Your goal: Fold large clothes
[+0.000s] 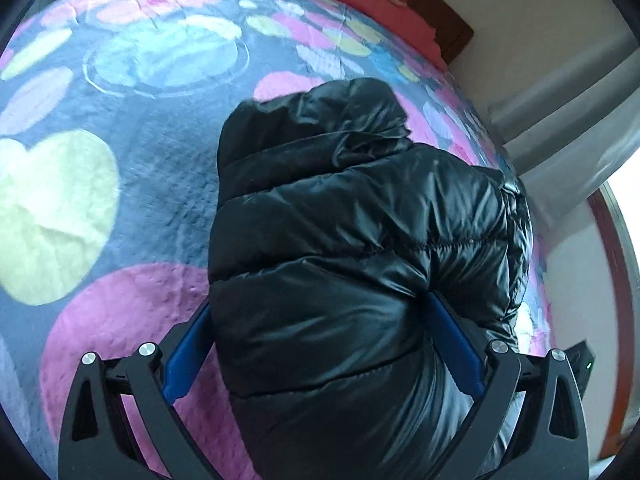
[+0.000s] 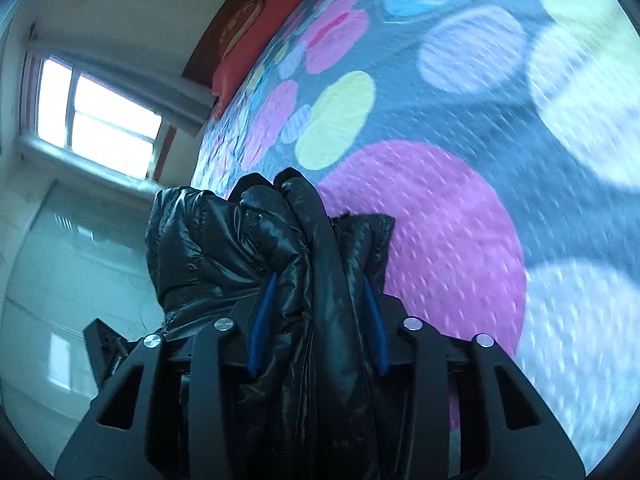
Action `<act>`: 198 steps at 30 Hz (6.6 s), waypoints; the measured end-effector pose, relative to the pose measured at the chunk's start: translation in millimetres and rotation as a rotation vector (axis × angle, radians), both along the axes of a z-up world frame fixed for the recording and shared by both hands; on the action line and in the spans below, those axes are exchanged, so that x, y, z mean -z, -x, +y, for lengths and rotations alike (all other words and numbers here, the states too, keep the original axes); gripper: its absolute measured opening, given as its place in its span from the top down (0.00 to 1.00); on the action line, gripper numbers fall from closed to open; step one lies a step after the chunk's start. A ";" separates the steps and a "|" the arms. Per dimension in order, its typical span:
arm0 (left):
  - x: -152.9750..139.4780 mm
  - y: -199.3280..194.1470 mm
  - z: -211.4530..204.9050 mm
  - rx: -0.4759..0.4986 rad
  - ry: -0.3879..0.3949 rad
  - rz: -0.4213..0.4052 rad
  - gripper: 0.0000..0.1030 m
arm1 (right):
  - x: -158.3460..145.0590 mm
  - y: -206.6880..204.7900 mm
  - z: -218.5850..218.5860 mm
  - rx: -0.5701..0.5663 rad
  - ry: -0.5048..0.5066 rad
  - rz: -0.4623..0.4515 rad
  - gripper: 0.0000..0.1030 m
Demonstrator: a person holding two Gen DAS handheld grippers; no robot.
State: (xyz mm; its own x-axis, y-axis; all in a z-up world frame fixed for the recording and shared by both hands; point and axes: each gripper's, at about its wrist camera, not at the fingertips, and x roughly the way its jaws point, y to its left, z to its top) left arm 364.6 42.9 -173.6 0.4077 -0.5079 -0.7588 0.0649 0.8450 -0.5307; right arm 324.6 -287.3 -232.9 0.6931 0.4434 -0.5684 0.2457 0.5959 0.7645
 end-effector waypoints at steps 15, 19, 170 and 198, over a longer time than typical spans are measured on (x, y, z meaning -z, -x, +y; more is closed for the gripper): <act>-13.9 53.2 46.2 -0.052 0.188 0.001 0.05 | 1.1 21.6 3.1 0.082 -0.088 0.009 0.64; -13.9 77.0 52.6 -0.071 0.228 0.008 0.05 | 6.2 27.5 3.5 0.125 -0.127 0.003 0.64; -122.1 285.6 17.7 -0.195 -0.416 -0.427 0.04 | -156.3 234.3 116.5 -0.017 0.809 -0.211 0.21; -140.4 300.5 4.6 -0.196 -0.396 -0.492 0.04 | -173.7 250.6 124.0 -0.004 0.837 -0.296 0.20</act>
